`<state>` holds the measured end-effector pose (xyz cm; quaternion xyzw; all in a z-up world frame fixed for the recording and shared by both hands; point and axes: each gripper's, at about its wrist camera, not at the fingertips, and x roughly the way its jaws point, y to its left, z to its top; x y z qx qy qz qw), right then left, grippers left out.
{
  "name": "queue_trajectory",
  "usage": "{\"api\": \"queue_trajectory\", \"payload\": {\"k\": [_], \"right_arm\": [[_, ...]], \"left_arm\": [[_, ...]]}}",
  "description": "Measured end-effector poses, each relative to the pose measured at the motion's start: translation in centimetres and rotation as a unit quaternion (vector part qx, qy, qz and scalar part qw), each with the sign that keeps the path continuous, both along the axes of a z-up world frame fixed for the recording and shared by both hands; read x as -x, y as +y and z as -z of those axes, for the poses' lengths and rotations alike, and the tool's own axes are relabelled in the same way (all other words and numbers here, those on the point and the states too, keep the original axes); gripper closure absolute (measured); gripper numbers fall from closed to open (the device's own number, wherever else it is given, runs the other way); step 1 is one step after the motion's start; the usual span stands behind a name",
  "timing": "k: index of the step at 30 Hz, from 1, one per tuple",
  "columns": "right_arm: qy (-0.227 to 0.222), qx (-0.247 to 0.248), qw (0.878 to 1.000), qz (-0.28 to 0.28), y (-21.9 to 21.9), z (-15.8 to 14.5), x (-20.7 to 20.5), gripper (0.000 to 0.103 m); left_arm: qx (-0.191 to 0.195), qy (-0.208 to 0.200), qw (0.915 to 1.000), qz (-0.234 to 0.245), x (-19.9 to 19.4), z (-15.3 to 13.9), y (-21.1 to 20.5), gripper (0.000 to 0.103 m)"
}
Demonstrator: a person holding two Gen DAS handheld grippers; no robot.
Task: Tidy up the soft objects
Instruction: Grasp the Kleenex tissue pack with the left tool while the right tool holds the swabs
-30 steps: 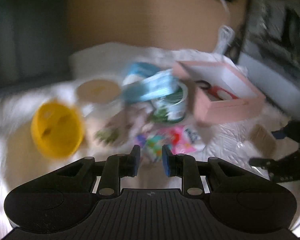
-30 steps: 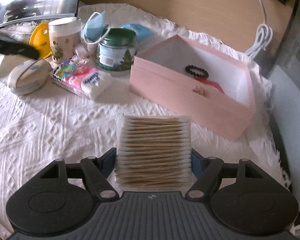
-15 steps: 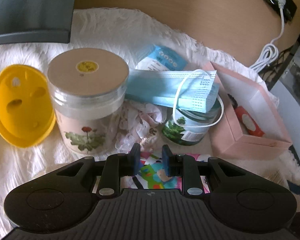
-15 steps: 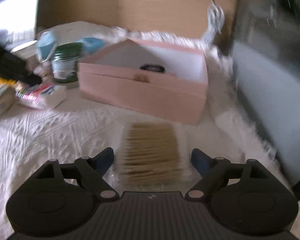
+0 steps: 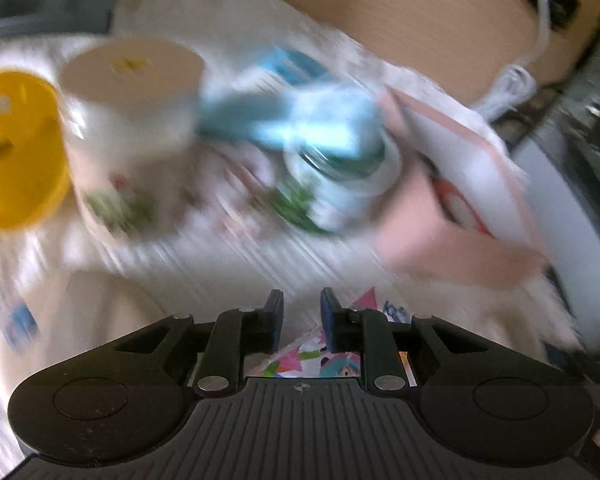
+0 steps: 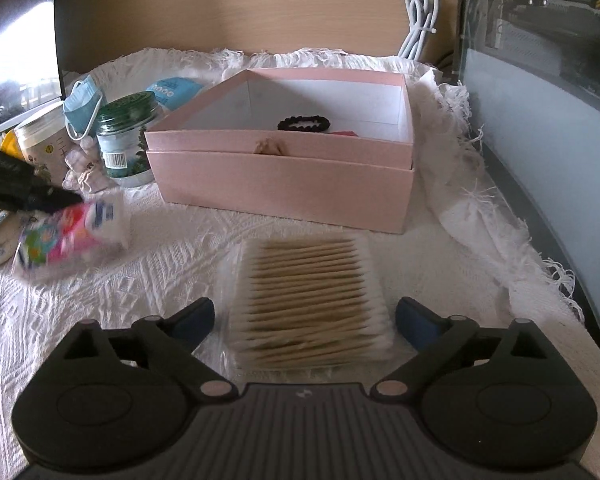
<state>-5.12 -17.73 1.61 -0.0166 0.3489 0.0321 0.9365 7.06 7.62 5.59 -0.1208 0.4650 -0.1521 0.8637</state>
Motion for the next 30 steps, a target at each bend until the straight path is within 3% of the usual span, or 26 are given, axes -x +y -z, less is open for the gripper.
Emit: {"api": "queue_trajectory", "payload": {"k": [3,6,9,13,15,17,19,21,23,25,30], "right_arm": [[0.001,0.002,1.000,-0.002,0.0,0.0,-0.3,0.004],[0.002,0.005,1.000,-0.002,0.0,0.0,-0.3,0.004],[0.003,0.007,1.000,-0.002,0.1,0.1,-0.2,0.003],[0.004,0.009,1.000,-0.002,0.2,0.1,-0.3,0.003],[0.004,0.010,1.000,-0.001,0.2,0.1,-0.2,0.003],[0.004,0.011,1.000,0.000,0.2,0.1,-0.2,0.003],[0.004,0.011,1.000,0.000,0.2,0.1,-0.2,0.003],[0.004,0.012,1.000,0.000,0.2,0.0,-0.2,0.003],[0.004,0.012,1.000,0.000,0.2,0.0,-0.2,0.003],[0.004,0.012,1.000,0.000,0.2,0.1,-0.2,0.003],[0.004,0.013,1.000,0.000,0.3,0.1,-0.2,0.001]], "left_arm": [[0.007,0.005,0.9994,0.035,2.5,-0.1,-0.8,0.081],[-0.044,-0.057,0.9952,0.066,5.4,-2.0,-1.7,0.081],[-0.103,-0.109,0.9802,0.129,7.4,-3.6,-3.7,0.081],[-0.160,-0.110,0.9516,0.238,8.4,-2.7,-7.4,0.077],[-0.191,-0.102,0.9391,0.267,8.8,-1.6,-8.7,0.077],[-0.196,-0.110,0.9316,0.285,9.0,-1.4,-9.4,0.076],[-0.194,-0.100,0.9285,0.300,8.9,-1.2,-10.1,0.062],[-0.196,-0.098,0.9175,0.332,9.3,-1.0,-10.7,0.040],[-0.200,-0.101,0.9065,0.358,9.9,-0.6,-11.1,0.029],[-0.201,-0.108,0.9037,0.363,10.1,-0.6,-11.3,0.027],[-0.222,-0.123,0.9184,0.304,9.0,-1.1,-10.2,0.031]]}}
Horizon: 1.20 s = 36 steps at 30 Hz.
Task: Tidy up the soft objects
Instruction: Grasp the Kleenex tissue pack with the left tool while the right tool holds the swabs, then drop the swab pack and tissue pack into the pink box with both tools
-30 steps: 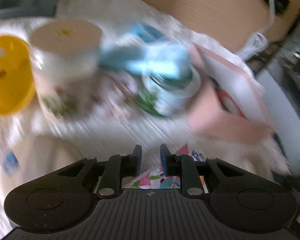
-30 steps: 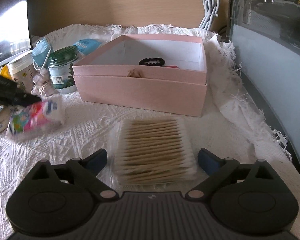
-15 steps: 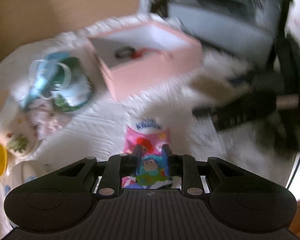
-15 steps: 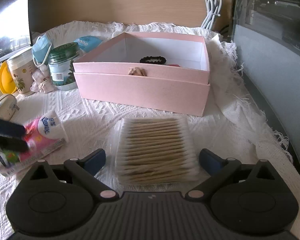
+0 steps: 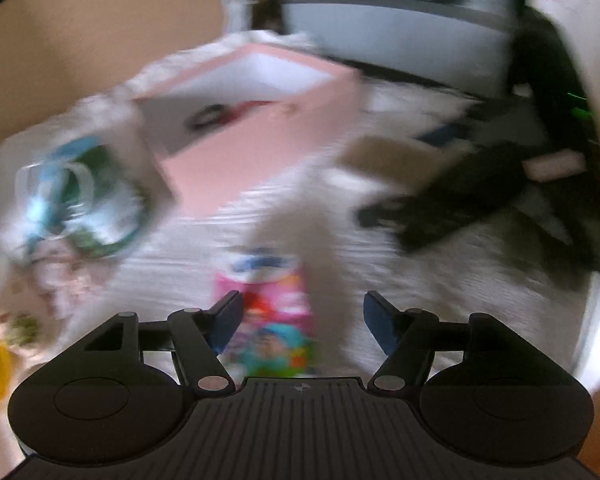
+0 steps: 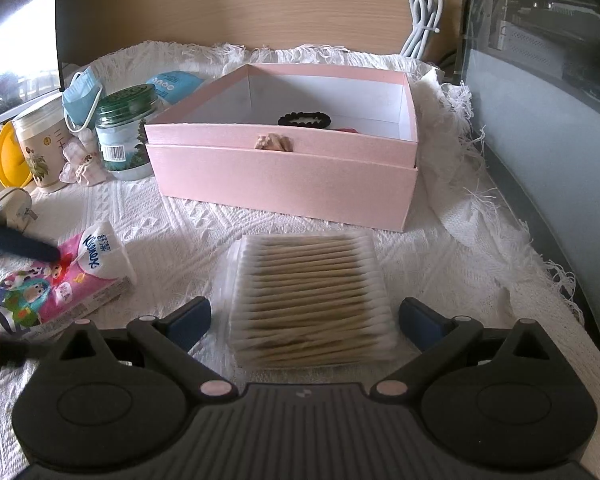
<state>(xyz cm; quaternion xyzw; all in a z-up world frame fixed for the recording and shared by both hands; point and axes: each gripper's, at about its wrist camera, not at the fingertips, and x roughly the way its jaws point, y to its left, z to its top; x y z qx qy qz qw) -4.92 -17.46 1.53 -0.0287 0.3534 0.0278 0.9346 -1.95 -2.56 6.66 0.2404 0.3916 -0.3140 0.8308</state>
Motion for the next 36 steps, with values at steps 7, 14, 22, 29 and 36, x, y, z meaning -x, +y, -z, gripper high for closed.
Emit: {"api": "queue_trajectory", "payload": {"k": [7,14,22,29,36], "right_arm": [[0.004,0.002,1.000,-0.010,0.0,0.1,-0.1,0.000],[0.007,0.021,1.000,-0.022,0.2,-0.7,-0.3,0.006],[0.023,0.031,0.999,-0.039,0.0,-3.3,1.4,0.029],[-0.072,0.040,0.995,-0.062,-1.0,-12.4,4.7,0.029],[-0.165,0.028,0.985,-0.036,-1.9,-19.7,-3.0,0.029]], "left_arm": [[0.035,0.079,0.9893,-0.117,-3.6,1.2,1.9,0.030],[0.048,0.093,0.9860,-0.130,-3.4,0.7,2.2,0.032],[0.078,0.090,0.9836,-0.136,-1.2,0.4,2.7,0.043],[0.187,0.048,0.9733,-0.123,-1.6,-6.8,2.7,0.045],[0.258,-0.013,0.9627,-0.081,-11.7,-17.8,-1.2,0.045]]}}
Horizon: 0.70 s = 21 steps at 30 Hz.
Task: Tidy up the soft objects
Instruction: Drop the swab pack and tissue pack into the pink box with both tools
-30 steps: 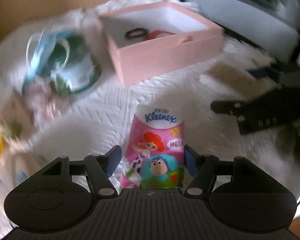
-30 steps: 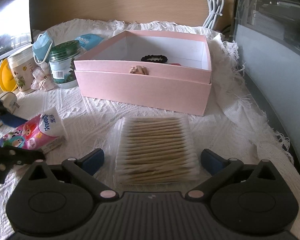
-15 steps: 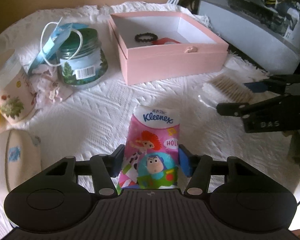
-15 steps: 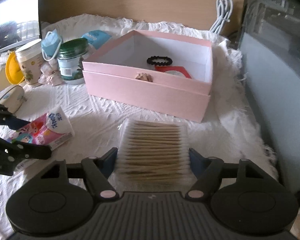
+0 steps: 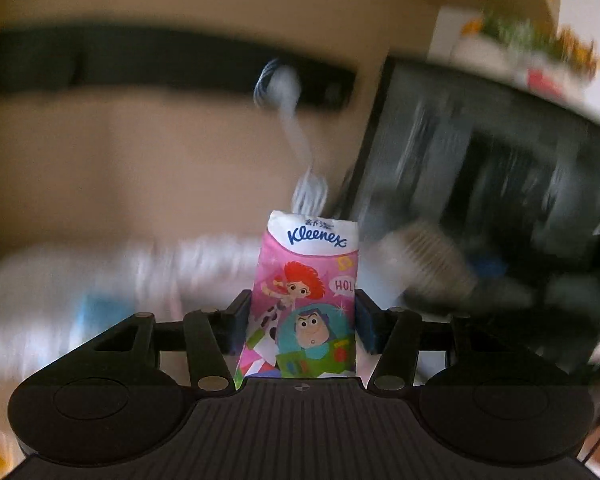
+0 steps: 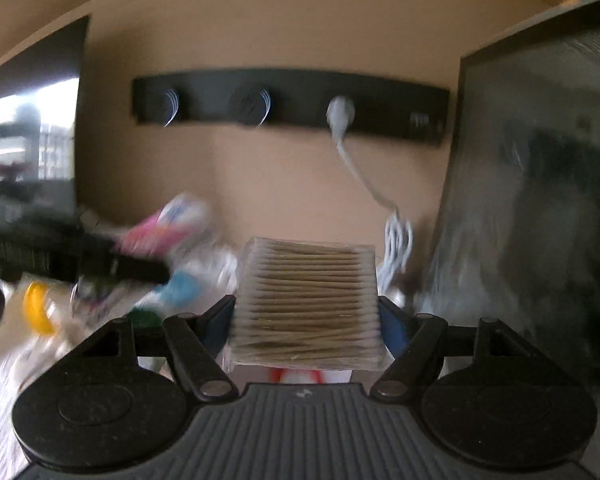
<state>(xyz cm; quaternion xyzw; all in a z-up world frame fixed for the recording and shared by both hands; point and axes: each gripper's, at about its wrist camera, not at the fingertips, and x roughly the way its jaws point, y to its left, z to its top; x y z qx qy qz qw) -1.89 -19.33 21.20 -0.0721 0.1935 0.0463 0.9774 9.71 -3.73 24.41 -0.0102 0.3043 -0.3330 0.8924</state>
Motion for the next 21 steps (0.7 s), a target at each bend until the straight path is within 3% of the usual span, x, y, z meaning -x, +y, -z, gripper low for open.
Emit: {"api": "queue_trajectory", "payload": {"k": [2,4,6,7,9,10,13,17,21], "right_arm": [[-0.003,-0.012,1.000,0.003,-0.1,0.2,-2.6,0.028],[0.022,-0.026,0.999,0.001,-0.4,1.7,-5.3,0.019],[0.063,-0.039,0.997,0.015,-0.8,4.3,-7.3,0.019],[0.082,-0.041,0.995,0.028,-1.0,5.5,-7.7,0.019],[0.112,-0.040,0.992,0.043,-1.3,7.9,-7.3,0.019],[0.114,-0.037,0.992,0.043,-1.4,8.7,-6.6,0.019],[0.108,-0.002,0.993,0.041,-1.0,10.0,-4.9,0.019],[0.102,0.008,0.994,0.040,-0.7,10.6,-3.0,0.019],[0.093,0.005,0.995,0.022,0.8,11.0,-0.6,0.019]], "left_arm": [[0.036,0.018,0.9987,0.030,-3.6,-1.5,-1.2,0.043],[0.069,0.080,0.9929,0.054,-7.5,-0.8,-2.5,0.040],[0.047,0.140,0.9883,0.038,-10.8,2.9,-4.1,0.041],[0.007,0.155,0.9878,0.010,-11.6,5.1,-4.9,0.043],[-0.051,0.133,0.9887,-0.047,-12.3,9.2,-6.2,0.044],[-0.052,0.137,0.9878,-0.052,-12.2,11.0,-6.4,0.044],[-0.002,0.169,0.9833,-0.068,-11.9,13.6,-5.4,0.044],[0.034,0.121,0.9885,-0.084,-8.6,12.2,-2.6,0.044],[0.034,0.079,0.9927,-0.086,-4.2,10.5,0.9,0.044]]}}
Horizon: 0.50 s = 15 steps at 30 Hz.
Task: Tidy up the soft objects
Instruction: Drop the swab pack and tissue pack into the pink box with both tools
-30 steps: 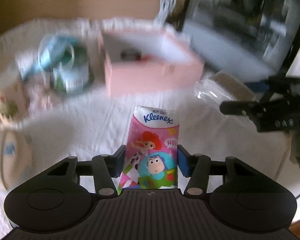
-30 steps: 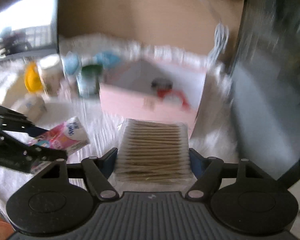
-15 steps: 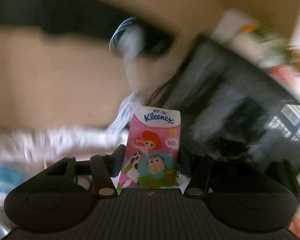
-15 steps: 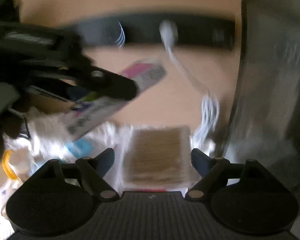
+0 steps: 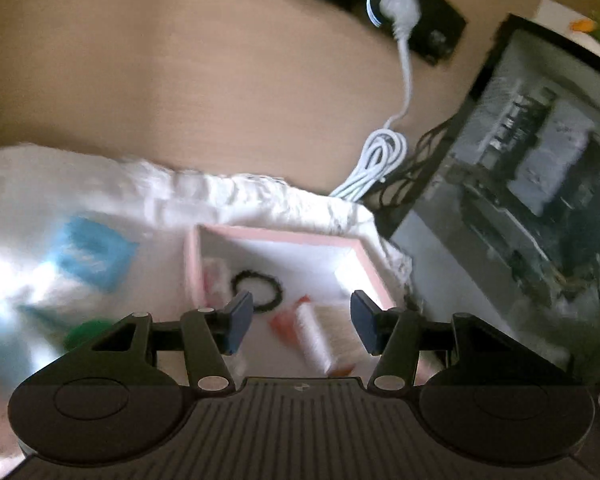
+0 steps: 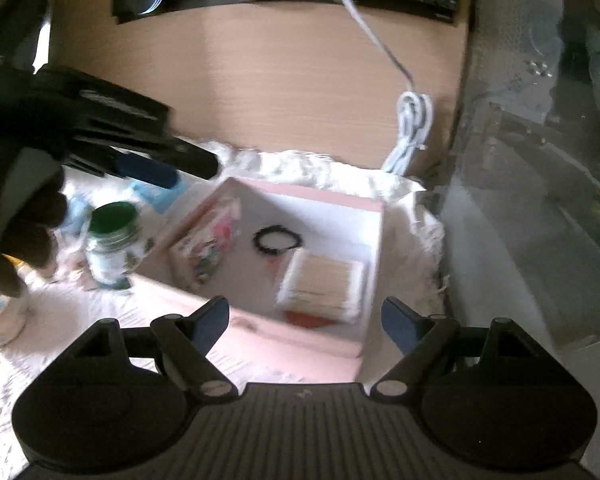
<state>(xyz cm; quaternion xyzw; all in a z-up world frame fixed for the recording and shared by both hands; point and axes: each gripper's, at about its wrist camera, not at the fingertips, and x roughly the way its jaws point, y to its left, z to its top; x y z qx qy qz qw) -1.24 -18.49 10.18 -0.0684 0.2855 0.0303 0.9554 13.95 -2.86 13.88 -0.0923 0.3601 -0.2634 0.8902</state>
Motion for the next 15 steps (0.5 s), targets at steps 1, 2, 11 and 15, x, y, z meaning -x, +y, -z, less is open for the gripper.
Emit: {"api": "queue_trajectory", "payload": {"k": [1,2,11,15], "right_arm": [[0.002,0.001,1.000,-0.009,0.5,0.2,0.5,0.019],[0.006,0.003,1.000,-0.019,1.2,0.3,0.9,0.019],[0.050,0.007,0.993,-0.104,8.1,1.8,1.9,0.019],[0.061,-0.005,0.988,-0.144,11.7,2.0,1.3,0.019]], "left_arm": [[-0.010,-0.006,0.9999,-0.001,1.2,-0.2,1.0,0.044],[-0.020,-0.012,0.9997,-0.004,2.6,-0.2,2.1,0.044],[-0.058,0.014,0.9883,-0.140,11.5,2.7,16.2,0.044],[-0.042,0.039,0.9706,-0.234,13.3,4.1,22.8,0.044]]}}
